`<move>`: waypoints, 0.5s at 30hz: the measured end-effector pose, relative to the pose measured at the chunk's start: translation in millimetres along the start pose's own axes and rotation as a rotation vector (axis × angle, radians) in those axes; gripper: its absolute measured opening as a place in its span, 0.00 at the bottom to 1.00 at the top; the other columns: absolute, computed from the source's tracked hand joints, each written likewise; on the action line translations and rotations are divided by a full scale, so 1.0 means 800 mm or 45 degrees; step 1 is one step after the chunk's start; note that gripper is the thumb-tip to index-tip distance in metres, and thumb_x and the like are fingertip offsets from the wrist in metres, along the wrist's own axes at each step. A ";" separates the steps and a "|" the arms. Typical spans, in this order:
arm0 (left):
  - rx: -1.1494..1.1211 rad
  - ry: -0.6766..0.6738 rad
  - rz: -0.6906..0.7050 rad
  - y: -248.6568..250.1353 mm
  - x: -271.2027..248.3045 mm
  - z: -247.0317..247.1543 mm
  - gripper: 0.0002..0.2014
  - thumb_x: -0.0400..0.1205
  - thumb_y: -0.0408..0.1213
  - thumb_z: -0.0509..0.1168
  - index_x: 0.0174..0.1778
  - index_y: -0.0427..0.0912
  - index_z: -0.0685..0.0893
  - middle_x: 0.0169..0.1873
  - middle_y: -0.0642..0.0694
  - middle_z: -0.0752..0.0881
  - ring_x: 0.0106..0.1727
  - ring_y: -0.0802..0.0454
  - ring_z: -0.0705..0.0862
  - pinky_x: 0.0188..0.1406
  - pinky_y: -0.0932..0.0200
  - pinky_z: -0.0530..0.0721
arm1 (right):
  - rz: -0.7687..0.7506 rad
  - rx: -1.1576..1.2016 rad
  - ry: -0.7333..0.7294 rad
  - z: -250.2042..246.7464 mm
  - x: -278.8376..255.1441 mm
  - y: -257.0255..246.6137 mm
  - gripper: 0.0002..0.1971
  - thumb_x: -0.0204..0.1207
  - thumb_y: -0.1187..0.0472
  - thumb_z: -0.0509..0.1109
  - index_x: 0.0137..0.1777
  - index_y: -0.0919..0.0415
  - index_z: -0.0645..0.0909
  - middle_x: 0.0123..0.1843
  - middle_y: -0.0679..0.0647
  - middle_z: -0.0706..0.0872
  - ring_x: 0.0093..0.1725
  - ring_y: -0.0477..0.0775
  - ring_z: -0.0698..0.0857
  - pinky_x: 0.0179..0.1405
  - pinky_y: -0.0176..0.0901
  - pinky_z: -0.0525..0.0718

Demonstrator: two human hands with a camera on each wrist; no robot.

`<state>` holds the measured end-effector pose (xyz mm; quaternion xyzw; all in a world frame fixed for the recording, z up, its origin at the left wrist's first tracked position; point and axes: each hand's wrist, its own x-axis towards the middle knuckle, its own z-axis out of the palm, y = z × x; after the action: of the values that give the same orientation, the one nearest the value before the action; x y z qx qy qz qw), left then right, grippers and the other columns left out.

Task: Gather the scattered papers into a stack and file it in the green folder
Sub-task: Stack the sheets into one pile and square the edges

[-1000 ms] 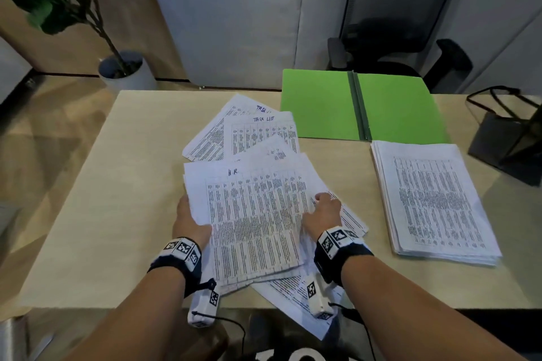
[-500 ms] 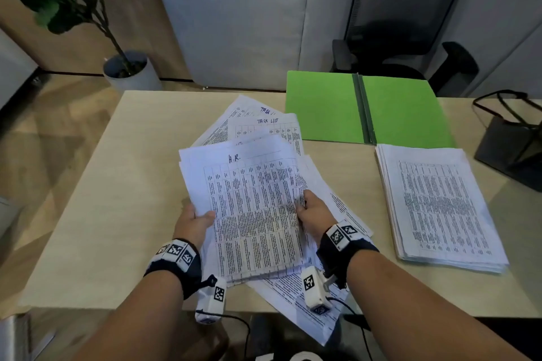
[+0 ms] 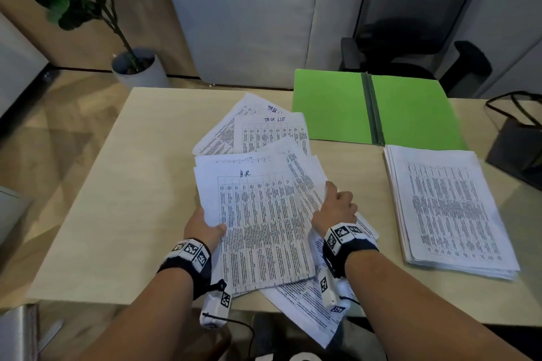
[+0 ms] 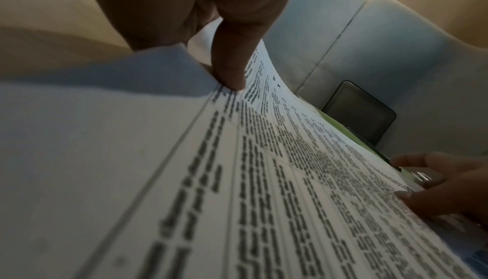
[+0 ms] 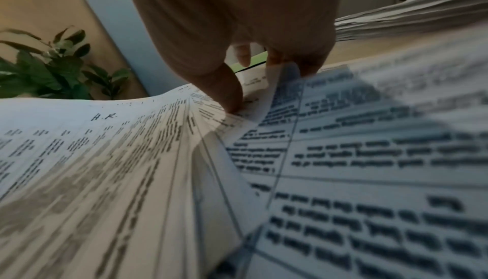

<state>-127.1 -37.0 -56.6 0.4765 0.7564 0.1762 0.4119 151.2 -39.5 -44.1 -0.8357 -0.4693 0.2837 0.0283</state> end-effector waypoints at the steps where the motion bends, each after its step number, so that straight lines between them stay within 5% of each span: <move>1: -0.015 0.000 -0.006 0.000 0.000 0.000 0.31 0.77 0.33 0.71 0.77 0.42 0.70 0.69 0.42 0.80 0.68 0.40 0.79 0.70 0.46 0.76 | 0.002 0.006 -0.006 0.001 0.001 -0.002 0.42 0.69 0.65 0.66 0.81 0.48 0.49 0.69 0.60 0.63 0.65 0.65 0.70 0.62 0.57 0.78; 4: -0.149 0.014 -0.030 0.009 -0.006 -0.001 0.30 0.81 0.32 0.66 0.80 0.45 0.67 0.70 0.45 0.80 0.69 0.41 0.79 0.71 0.48 0.73 | -0.009 0.013 0.076 -0.003 0.008 0.001 0.34 0.72 0.63 0.66 0.78 0.53 0.58 0.68 0.60 0.70 0.66 0.64 0.73 0.62 0.55 0.76; 8: -0.429 0.073 -0.087 0.015 -0.005 -0.010 0.26 0.85 0.36 0.60 0.80 0.42 0.66 0.68 0.44 0.77 0.71 0.42 0.75 0.74 0.46 0.68 | -0.097 0.121 0.275 -0.018 0.013 0.009 0.05 0.80 0.60 0.61 0.53 0.56 0.76 0.56 0.57 0.78 0.55 0.62 0.80 0.53 0.52 0.78; 11: -0.581 0.093 -0.136 0.002 0.021 -0.013 0.23 0.74 0.49 0.66 0.65 0.45 0.78 0.61 0.43 0.83 0.62 0.43 0.81 0.69 0.39 0.75 | -0.140 0.484 0.359 -0.036 0.012 0.009 0.03 0.80 0.64 0.61 0.48 0.59 0.76 0.46 0.56 0.81 0.44 0.60 0.80 0.43 0.45 0.78; 13: -0.727 0.077 -0.129 0.021 0.017 -0.016 0.11 0.79 0.42 0.66 0.54 0.43 0.80 0.53 0.42 0.84 0.54 0.45 0.81 0.60 0.47 0.77 | -0.179 0.802 0.344 -0.044 0.011 0.006 0.05 0.80 0.66 0.62 0.47 0.57 0.76 0.41 0.55 0.82 0.38 0.58 0.80 0.38 0.42 0.77; 15: -0.825 0.071 -0.074 0.048 0.005 -0.018 0.07 0.85 0.31 0.61 0.58 0.37 0.79 0.52 0.39 0.83 0.51 0.46 0.79 0.57 0.47 0.77 | -0.209 1.039 0.251 -0.050 0.010 -0.001 0.08 0.79 0.68 0.63 0.43 0.54 0.77 0.36 0.53 0.81 0.34 0.55 0.78 0.32 0.42 0.78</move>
<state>-117.0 -13.1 -24.7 0.2936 0.6853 0.4090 0.5262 174.0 -24.1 -14.2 -0.7390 -0.3786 0.3617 0.4239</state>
